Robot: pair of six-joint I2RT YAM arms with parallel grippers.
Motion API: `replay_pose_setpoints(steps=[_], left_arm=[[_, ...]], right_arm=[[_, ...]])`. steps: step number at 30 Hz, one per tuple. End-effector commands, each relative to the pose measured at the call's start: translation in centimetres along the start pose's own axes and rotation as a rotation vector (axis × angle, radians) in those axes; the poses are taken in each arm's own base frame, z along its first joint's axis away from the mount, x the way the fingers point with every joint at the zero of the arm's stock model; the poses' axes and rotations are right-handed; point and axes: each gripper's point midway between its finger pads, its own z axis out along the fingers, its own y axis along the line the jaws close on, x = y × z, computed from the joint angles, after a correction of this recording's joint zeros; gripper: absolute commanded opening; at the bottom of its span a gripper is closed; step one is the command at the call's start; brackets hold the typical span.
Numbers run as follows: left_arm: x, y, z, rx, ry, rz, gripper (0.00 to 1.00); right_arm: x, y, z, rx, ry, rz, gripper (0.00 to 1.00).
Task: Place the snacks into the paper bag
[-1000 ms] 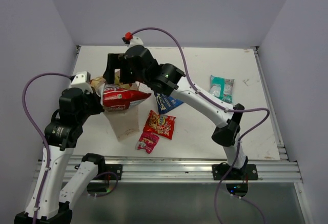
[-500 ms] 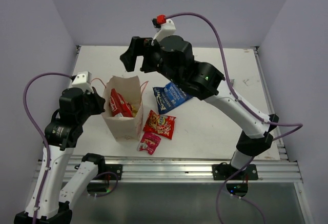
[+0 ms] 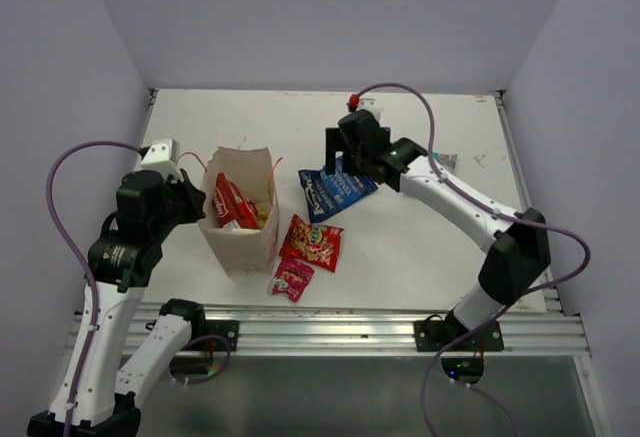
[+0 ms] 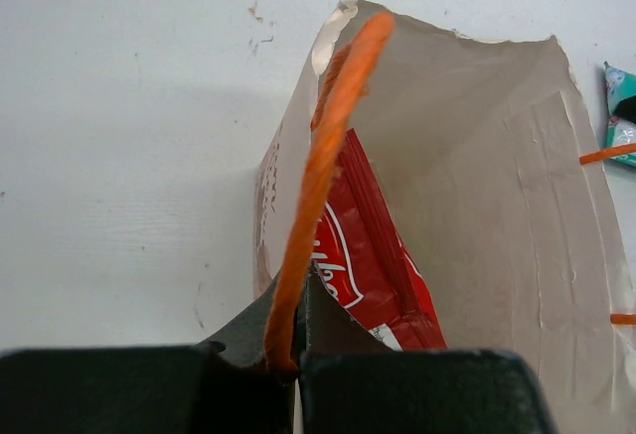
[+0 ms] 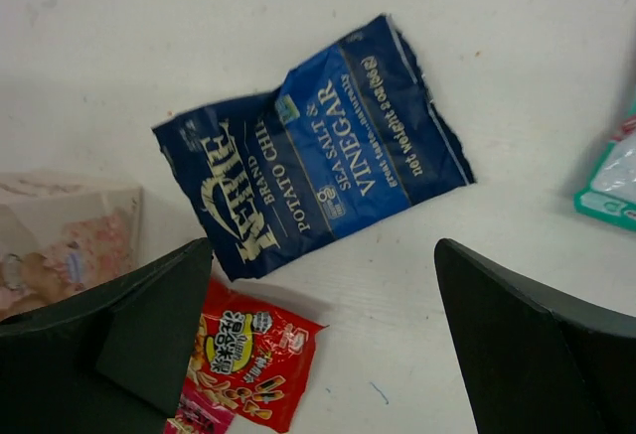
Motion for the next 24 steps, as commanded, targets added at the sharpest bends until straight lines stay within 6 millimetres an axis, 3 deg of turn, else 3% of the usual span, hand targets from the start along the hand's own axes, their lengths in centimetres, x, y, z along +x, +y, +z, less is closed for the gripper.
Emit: replay_pose_setpoints(steps=[1, 9, 15, 23, 24], left_arm=[[-1.0, -0.6, 0.1, 0.022, -0.034, 0.015, 0.00], [-1.0, -0.3, 0.1, 0.006, -0.033, 0.021, 0.00], [-1.2, -0.2, 0.2, -0.004, -0.036, 0.024, 0.00], [-1.2, 0.1, 0.4, -0.018, -0.037, 0.023, 0.00], [-1.2, 0.1, 0.3, -0.019, -0.039, 0.023, 0.00]], right_arm=[[2.1, 4.3, 2.8, -0.149, 0.033, -0.052, 0.99], [3.0, 7.8, 7.2, -0.225, 0.077, -0.073, 0.98], [6.5, 9.4, 10.3, -0.251, 0.188, -0.103, 0.95], [9.9, 9.9, 11.0, -0.213, 0.254, -0.164, 0.93], [10.2, 9.3, 11.1, -0.184, 0.261, -0.173, 0.86]])
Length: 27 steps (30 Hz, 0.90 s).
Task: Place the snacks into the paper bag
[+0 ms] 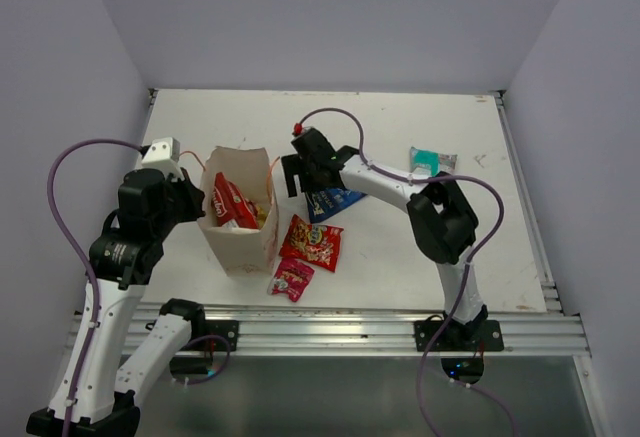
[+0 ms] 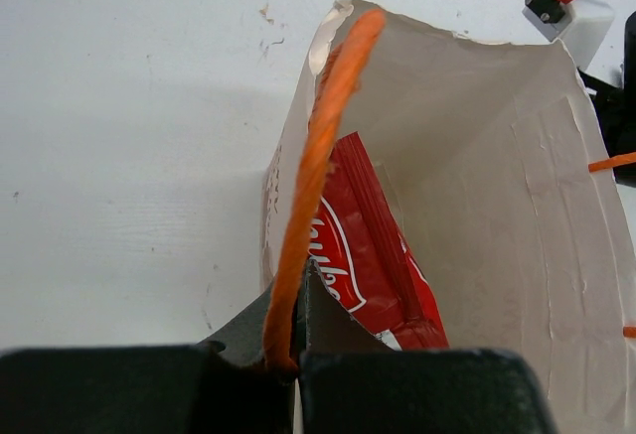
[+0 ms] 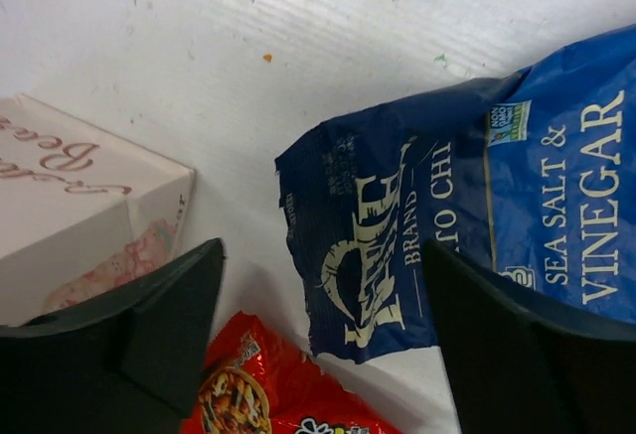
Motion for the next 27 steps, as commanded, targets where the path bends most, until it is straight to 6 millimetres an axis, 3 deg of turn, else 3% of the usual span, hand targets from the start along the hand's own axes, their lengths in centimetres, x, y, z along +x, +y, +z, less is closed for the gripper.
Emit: replay_pose_setpoints(steps=[1, 2, 3, 5, 6, 10, 11, 13, 14, 16, 17, 18, 19, 20, 22, 23, 25, 27], left_arm=[[-1.2, -0.3, 0.0, 0.005, -0.041, 0.013, 0.00], [-1.1, -0.2, 0.0, 0.004, -0.038, 0.013, 0.00], [-1.1, -0.2, 0.1, 0.004, -0.038, 0.013, 0.00], [-1.2, -0.3, 0.1, 0.006, -0.040, 0.013, 0.00], [-1.2, -0.3, 0.1, 0.007, -0.042, 0.015, 0.00], [-1.1, -0.3, 0.0, 0.007, -0.043, 0.015, 0.00], [-1.1, -0.2, 0.0, 0.007, -0.043, 0.013, 0.00], [-1.0, -0.2, 0.0, 0.008, -0.045, 0.014, 0.00], [-0.9, -0.3, 0.0, 0.012, -0.042, 0.013, 0.00], [-0.8, -0.4, 0.1, 0.019, -0.043, 0.011, 0.00], [-0.8, -0.5, 0.1, 0.025, -0.043, 0.010, 0.00], [-0.8, -0.5, 0.1, 0.028, -0.043, 0.010, 0.00], [-0.8, -0.6, 0.1, 0.030, -0.043, 0.008, 0.00], [-0.7, -0.6, 0.1, 0.033, -0.042, 0.007, 0.00], [-0.7, -0.6, 0.0, 0.036, -0.042, 0.009, 0.00], [-0.6, -0.7, 0.0, 0.040, -0.043, 0.007, 0.00], [-0.6, -0.8, -0.1, 0.044, -0.043, 0.006, 0.00], [-0.6, -0.8, -0.3, 0.048, -0.043, 0.006, 0.00]], right_arm=[[-0.4, 0.3, -0.6, 0.027, -0.012, -0.033, 0.78], [0.0, 0.0, -0.5, 0.038, 0.005, -0.035, 0.67], [0.7, -0.3, -0.4, 0.052, 0.030, -0.042, 0.37], [0.8, -0.5, -0.7, 0.058, 0.036, -0.057, 0.01], [0.5, -0.5, -1.1, 0.054, 0.025, -0.062, 0.00], [-3.1, 0.5, -6.3, 0.004, -0.082, -0.085, 0.00], [-5.5, 1.3, -9.4, -0.029, -0.154, -0.082, 0.00], [-7.3, 2.3, -13.0, -0.057, -0.217, -0.097, 0.00], [-9.4, 3.2, -16.3, -0.095, -0.288, -0.107, 0.00], [-10.2, 4.1, -19.2, -0.116, -0.310, -0.142, 0.00], [-12.1, 5.2, -21.9, -0.147, -0.369, -0.146, 0.00], [-12.1, 5.4, -23.2, -0.152, -0.366, -0.160, 0.00], [-12.3, 6.6, -24.4, -0.176, -0.378, -0.180, 0.00], [-13.9, 7.7, -27.2, -0.218, -0.440, -0.183, 0.00], [-14.0, 9.7, -29.2, -0.272, -0.456, -0.203, 0.00], [-15.4, 10.8, -31.8, -0.321, -0.518, -0.193, 0.00], [-15.3, 13.6, -33.3, -0.423, -0.528, -0.209, 0.00], [-16.2, 16.1, -36.6, -0.543, -0.597, -0.211, 0.00]])
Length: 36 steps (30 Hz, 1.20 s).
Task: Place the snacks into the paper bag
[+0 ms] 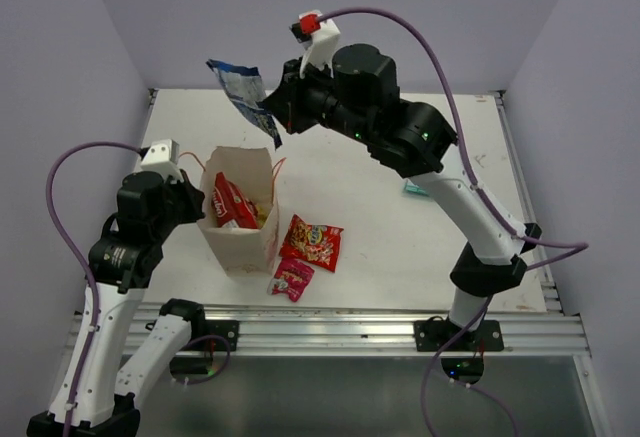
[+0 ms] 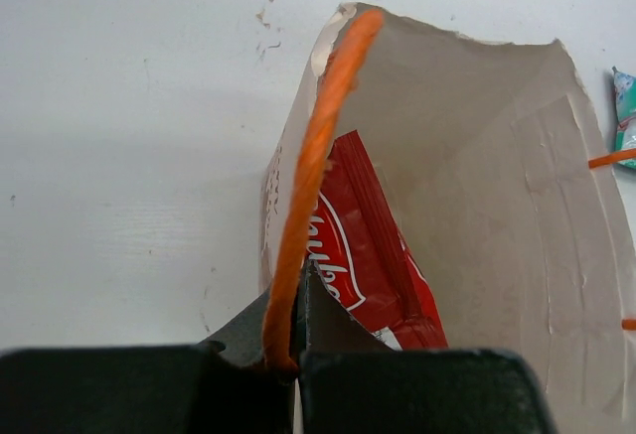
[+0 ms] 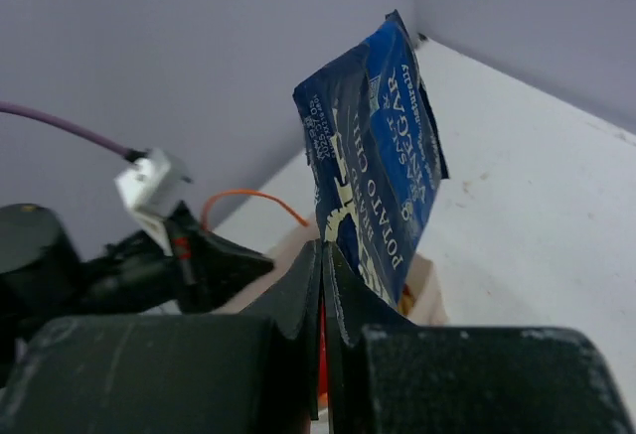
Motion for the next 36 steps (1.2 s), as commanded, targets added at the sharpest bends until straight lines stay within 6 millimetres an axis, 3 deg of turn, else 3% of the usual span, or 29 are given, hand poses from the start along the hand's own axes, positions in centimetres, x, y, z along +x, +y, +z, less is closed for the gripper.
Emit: replay_pose_setpoints(steps=[1, 3, 7, 11, 18, 22, 26, 30, 31, 32, 34, 35, 36], left_arm=[[-0.6, -0.7, -0.1, 0.039, -0.030, 0.006, 0.00], [-0.7, -0.8, -0.3, 0.043, -0.035, 0.005, 0.00], [-0.8, -1.0, -0.4, 0.052, -0.039, 0.006, 0.00], [-0.7, -1.0, -0.4, 0.053, -0.040, 0.006, 0.00], [-0.6, -1.1, -0.3, 0.059, -0.042, 0.006, 0.00], [-0.5, -1.1, -0.3, 0.061, -0.038, 0.007, 0.00], [-0.5, -1.1, -0.3, 0.061, -0.038, 0.007, 0.00], [-0.4, -1.1, -0.3, 0.058, -0.035, 0.008, 0.00], [-0.4, -1.1, -0.3, 0.058, -0.035, 0.009, 0.00], [-0.4, -1.1, -0.3, 0.058, -0.035, 0.009, 0.00], [-0.4, -1.1, -0.2, 0.060, -0.035, 0.010, 0.00], [-0.3, -1.1, -0.2, 0.060, -0.033, 0.011, 0.00], [-0.4, -1.2, -0.2, 0.062, -0.033, 0.011, 0.00]], right_arm=[[-0.3, 4.0, 0.0, -0.150, 0.005, 0.003, 0.00], [-2.0, 6.0, -0.2, -0.237, -0.050, 0.043, 0.00], [-1.0, 7.7, 0.4, -0.308, -0.015, 0.093, 0.00], [2.0, 7.7, 1.0, -0.309, 0.077, 0.108, 0.00], [5.9, 6.9, -0.1, -0.275, 0.214, 0.117, 0.00], [6.9, 6.7, -0.6, -0.270, 0.252, 0.137, 0.00], [9.1, 6.5, -0.2, -0.258, 0.315, 0.167, 0.00], [9.9, 6.0, 0.1, -0.233, 0.326, 0.176, 0.00], [9.9, 6.0, 0.2, -0.230, 0.324, 0.171, 0.09], [9.3, 6.0, 0.3, -0.231, 0.309, 0.168, 0.40], [8.5, 5.9, 0.1, -0.226, 0.286, 0.145, 0.47], [7.1, 5.6, -0.2, -0.206, 0.242, 0.133, 0.61], [6.3, 5.1, -0.8, -0.178, 0.223, 0.118, 0.68]])
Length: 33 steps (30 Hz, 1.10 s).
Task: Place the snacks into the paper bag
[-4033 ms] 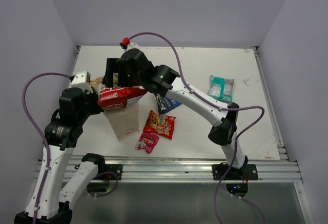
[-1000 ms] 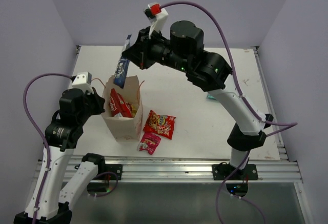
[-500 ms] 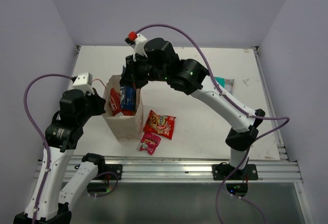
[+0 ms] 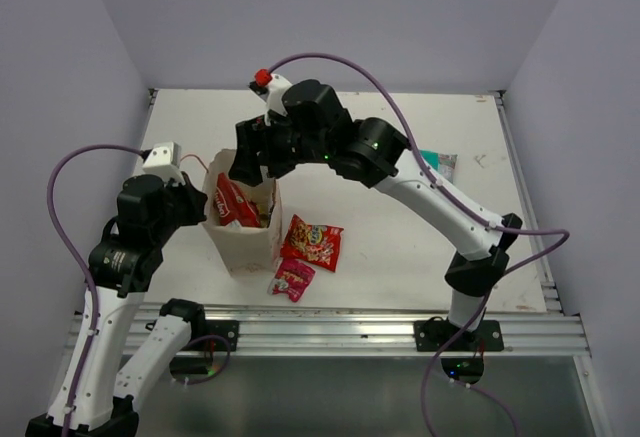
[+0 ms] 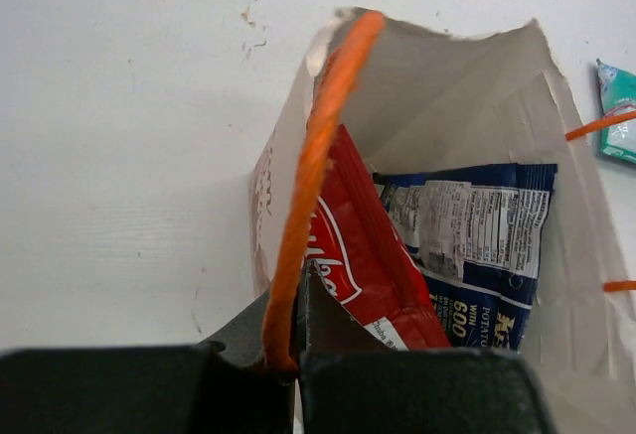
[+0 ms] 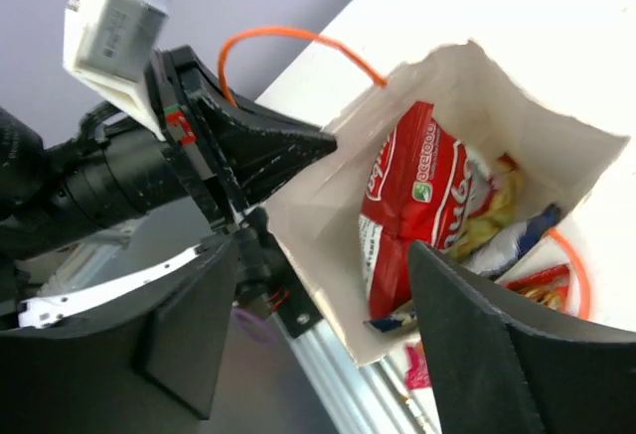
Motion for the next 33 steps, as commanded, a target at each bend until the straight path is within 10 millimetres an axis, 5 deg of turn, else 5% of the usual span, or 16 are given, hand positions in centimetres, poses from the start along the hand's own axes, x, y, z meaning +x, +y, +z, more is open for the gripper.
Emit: replay_pose_setpoints(steps=[1, 4, 5, 7, 8, 10, 11, 13, 14, 19, 33], left_arm=[[-0.7, -0.7, 0.1, 0.031, -0.028, 0.007, 0.00], [-0.6, -0.7, 0.1, 0.032, -0.025, 0.008, 0.00], [-0.6, -0.7, 0.1, 0.032, -0.025, 0.008, 0.00], [-0.5, -0.8, 0.2, 0.035, -0.025, 0.009, 0.00], [-0.6, -0.8, 0.1, 0.038, -0.026, 0.009, 0.00], [-0.6, -0.9, 0.2, 0.038, -0.026, 0.011, 0.00], [-0.6, -0.8, 0.1, 0.034, -0.024, 0.011, 0.00], [-0.5, -0.8, 0.2, 0.033, -0.021, 0.010, 0.00], [-0.5, -0.8, 0.2, 0.035, -0.020, 0.012, 0.00], [-0.4, -1.1, 0.4, 0.045, -0.011, 0.014, 0.00], [-0.6, -1.1, 0.2, 0.041, -0.011, 0.029, 0.00]], right_arm=[[-4.6, 1.0, -5.1, 0.031, -0.161, -0.081, 0.75], [-6.2, -2.8, -8.3, 0.180, -0.235, -0.077, 0.83], [-4.8, -5.1, -7.7, 0.229, -0.193, -0.053, 0.83], [-4.9, -8.0, -9.7, 0.274, -0.228, -0.009, 0.83], [-1.5, -10.7, -8.2, 0.332, -0.149, 0.004, 0.84], [-0.1, -12.1, -9.0, 0.369, -0.180, 0.021, 0.84], [3.9, -14.3, -7.6, 0.412, -0.091, 0.041, 0.85], [7.0, -15.5, -6.7, 0.422, -0.050, 0.087, 0.85], [10.8, -17.1, -6.1, 0.444, 0.024, 0.109, 0.85], [18.4, -19.8, -2.9, 0.424, 0.098, 0.206, 0.84], [22.7, -23.2, 4.4, 0.419, 0.201, 0.207, 0.84]])
